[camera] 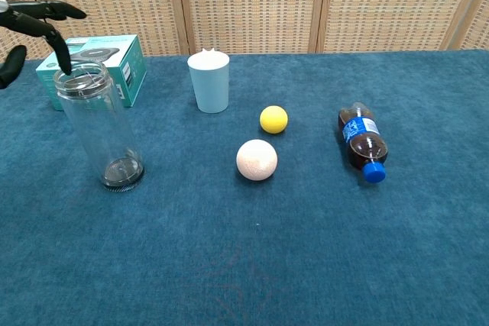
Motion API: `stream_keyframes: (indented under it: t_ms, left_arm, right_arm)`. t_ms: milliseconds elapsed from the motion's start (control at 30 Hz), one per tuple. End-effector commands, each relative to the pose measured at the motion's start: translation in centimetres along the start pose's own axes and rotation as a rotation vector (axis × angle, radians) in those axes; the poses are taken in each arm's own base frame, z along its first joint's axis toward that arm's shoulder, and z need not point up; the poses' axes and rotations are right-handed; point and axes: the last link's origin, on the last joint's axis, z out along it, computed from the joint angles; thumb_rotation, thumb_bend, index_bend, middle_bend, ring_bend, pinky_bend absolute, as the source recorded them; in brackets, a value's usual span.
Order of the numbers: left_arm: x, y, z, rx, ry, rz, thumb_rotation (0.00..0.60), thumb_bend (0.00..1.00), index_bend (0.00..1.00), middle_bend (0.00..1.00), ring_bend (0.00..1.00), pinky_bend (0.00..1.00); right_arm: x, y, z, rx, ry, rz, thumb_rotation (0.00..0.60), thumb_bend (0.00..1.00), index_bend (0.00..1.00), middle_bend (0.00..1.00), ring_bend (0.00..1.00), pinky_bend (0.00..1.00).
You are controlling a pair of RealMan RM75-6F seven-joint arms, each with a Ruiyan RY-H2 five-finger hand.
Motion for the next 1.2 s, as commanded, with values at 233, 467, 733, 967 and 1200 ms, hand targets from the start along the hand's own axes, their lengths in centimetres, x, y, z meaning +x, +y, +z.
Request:
stream_keyframes:
  t_ms: [233, 467, 733, 967, 1200]
  left_arm:
    - [-0.2, 0.7, 0.7, 0.001, -0.014, 0.02, 0.6, 0.83, 0.4, 0.0, 0.0, 0.0]
    - [-0.7, 0.6, 0.9, 0.012, -0.025, 0.021, 0.6, 0.83, 0.41, 0.0, 0.0, 0.0]
    - [-1.2, 0.7, 1.0, 0.01, -0.043, 0.021, 0.6, 0.83, 0.41, 0.0, 0.0, 0.0]
    - [-1.5, 0.8, 1.2, 0.009, -0.053, 0.021, 0.6, 0.83, 0.41, 0.0, 0.0, 0.0]
    - [-1.7, 0.8, 1.2, 0.013, -0.062, 0.021, 0.6, 0.83, 0.41, 0.0, 0.0, 0.0]
  right_arm:
    - [0.1, 0.1, 0.1, -0.004, -0.002, 0.005, 0.6, 0.0, 0.0, 0.0, 0.0, 0.0]
    - [0.0, 0.1, 0.0, 0.0, -0.003, 0.004, 0.6, 0.0, 0.0, 0.0, 0.0, 0.0]
    - [0.0, 0.1, 0.1, -0.003, -0.004, 0.003, 0.6, 0.0, 0.0, 0.0, 0.0, 0.0]
    - [0.1, 0.1, 0.1, -0.004, -0.001, 0.004, 0.6, 0.0, 0.0, 0.0, 0.0, 0.0]
    - [0.1, 0.2, 0.1, -0.005, 0.0, 0.005, 0.6, 0.0, 0.0, 0.0, 0.0, 0.0]
